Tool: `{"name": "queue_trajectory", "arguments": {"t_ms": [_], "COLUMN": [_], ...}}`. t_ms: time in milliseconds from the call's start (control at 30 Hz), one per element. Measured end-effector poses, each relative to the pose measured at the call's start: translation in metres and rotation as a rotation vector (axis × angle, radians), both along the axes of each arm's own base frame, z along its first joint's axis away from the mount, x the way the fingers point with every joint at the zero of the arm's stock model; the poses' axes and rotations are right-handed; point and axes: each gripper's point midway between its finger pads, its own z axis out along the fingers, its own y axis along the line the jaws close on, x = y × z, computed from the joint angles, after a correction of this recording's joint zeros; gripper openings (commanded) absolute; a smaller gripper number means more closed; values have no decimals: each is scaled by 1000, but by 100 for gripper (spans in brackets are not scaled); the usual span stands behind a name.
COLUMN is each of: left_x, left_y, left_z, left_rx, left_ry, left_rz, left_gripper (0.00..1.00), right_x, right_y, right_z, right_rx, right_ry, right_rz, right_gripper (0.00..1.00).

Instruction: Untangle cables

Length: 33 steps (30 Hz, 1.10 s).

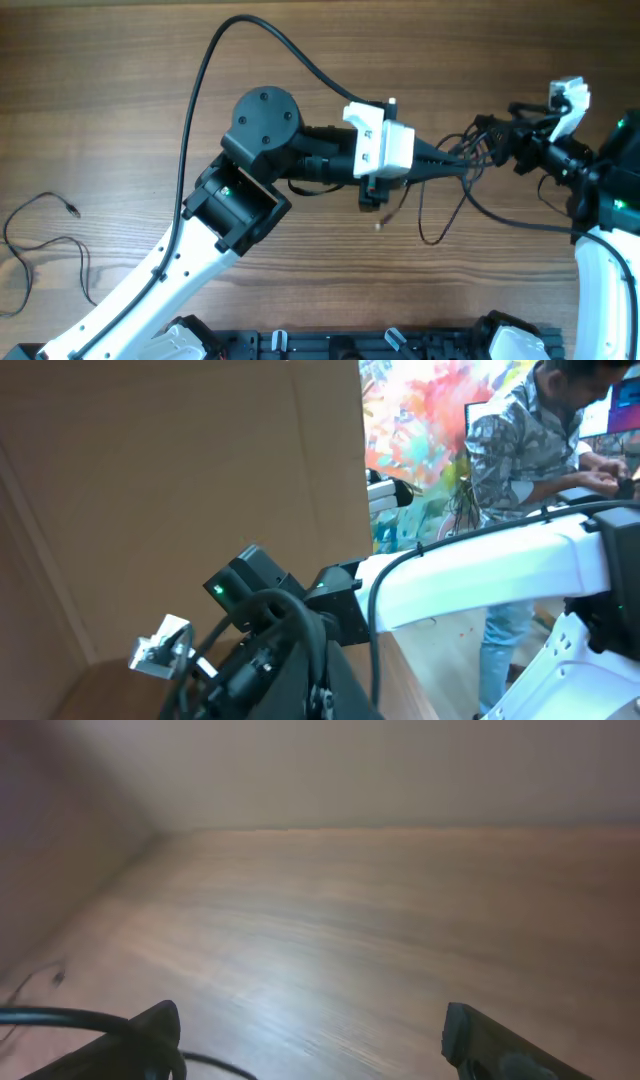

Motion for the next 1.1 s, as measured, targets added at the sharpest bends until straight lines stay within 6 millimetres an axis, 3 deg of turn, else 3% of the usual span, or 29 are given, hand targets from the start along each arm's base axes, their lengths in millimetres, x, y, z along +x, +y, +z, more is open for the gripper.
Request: {"name": "queue_trajectory", "arguments": {"t_ms": [167, 433, 533, 633, 767, 900, 1000, 1100], "left_x": [1, 19, 36, 50, 56, 70, 76, 77], "left_y": [6, 104, 134, 146, 146, 142, 140, 130], "left_z": [4, 57, 61, 56, 51, 41, 39, 40], "left_rx": [-1, -81, -77, -60, -47, -31, -35, -49], "left_ry": [21, -92, -99, -73, -49, 12, 51, 63], "left_rz": [14, 291, 416, 472, 479, 477, 470, 435], "left_gripper": [4, 4, 4, 4, 4, 4, 4, 4], "right_x": [7, 7, 7, 7, 5, -5, -16, -31], "right_y": [-30, -59, -63, -64, -46, -2, 20, 40], "right_z": [-26, -43, -45, -46, -41, -19, -5, 13], "right_rx": [-54, -121, -132, -133, -89, 14, 92, 164], "right_ry": [121, 203, 211, 215, 191, 96, 48, -22], "right_rz": [-192, -365, -388, -389, -288, -23, 116, 274], "right_gripper": [86, 87, 87, 91, 92, 93, 99, 99]}}
